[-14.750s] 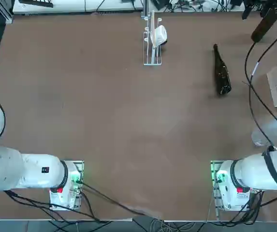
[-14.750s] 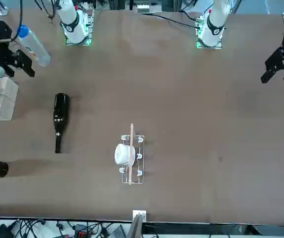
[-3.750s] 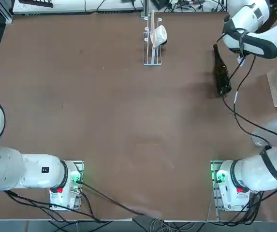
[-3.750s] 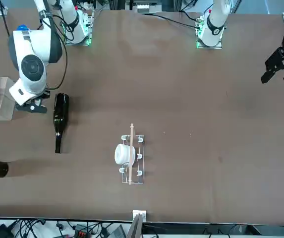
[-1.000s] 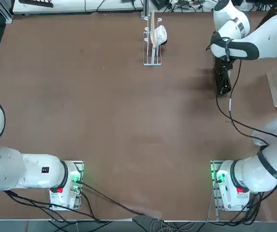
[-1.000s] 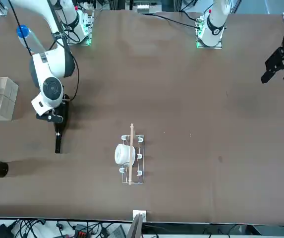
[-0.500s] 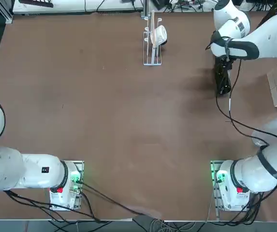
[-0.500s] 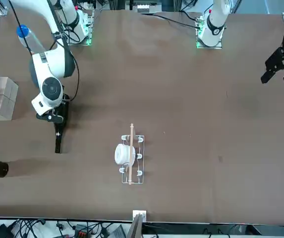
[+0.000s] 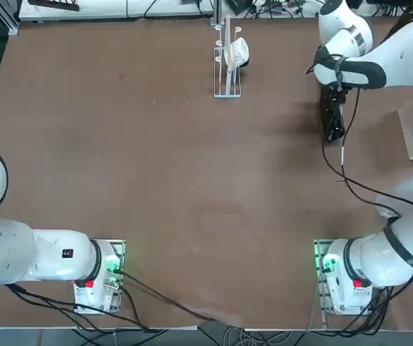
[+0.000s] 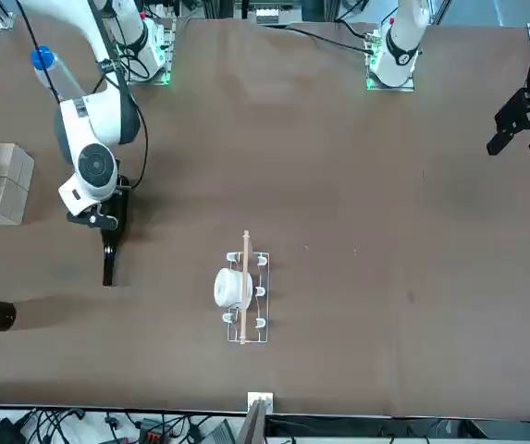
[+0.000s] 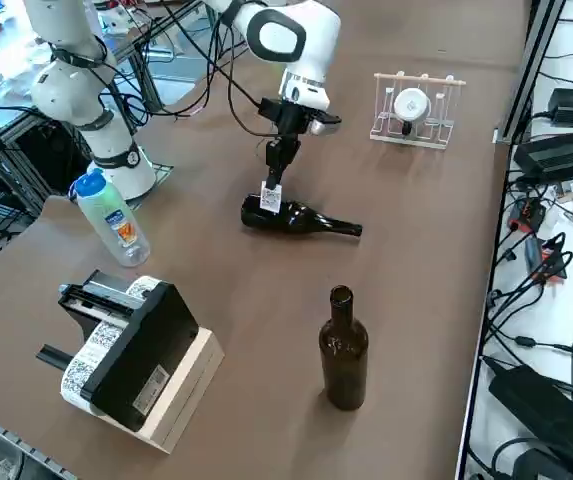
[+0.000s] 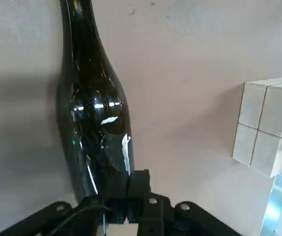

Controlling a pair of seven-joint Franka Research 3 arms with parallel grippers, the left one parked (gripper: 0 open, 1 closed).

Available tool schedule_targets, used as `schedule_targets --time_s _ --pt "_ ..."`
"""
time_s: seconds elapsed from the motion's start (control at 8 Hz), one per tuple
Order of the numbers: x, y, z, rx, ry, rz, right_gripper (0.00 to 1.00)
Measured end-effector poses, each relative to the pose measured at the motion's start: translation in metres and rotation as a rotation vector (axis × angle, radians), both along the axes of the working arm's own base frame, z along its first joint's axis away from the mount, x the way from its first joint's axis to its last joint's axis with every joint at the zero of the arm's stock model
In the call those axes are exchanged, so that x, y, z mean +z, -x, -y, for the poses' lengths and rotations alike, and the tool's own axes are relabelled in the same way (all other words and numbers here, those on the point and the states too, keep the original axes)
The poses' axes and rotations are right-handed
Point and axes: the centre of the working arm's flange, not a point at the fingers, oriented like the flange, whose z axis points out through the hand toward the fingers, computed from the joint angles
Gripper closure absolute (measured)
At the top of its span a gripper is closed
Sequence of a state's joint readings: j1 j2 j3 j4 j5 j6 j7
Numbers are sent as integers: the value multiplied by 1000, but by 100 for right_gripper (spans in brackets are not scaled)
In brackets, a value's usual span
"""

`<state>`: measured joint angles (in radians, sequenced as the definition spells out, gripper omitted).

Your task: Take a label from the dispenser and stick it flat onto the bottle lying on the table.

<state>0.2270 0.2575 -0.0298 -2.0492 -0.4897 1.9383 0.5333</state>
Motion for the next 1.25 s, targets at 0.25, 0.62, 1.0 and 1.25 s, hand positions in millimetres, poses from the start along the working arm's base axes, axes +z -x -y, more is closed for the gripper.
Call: schedule_targets --time_s 0.25,0.62,1.0,1.25 --pt "-1 0 -1 2 -1 0 99" --pt "-4 0 -8 16 -1 -2 99" --pt "-4 0 -15 27 -1 -1 99" --pt "-6 0 -19 35 -1 -2 99"
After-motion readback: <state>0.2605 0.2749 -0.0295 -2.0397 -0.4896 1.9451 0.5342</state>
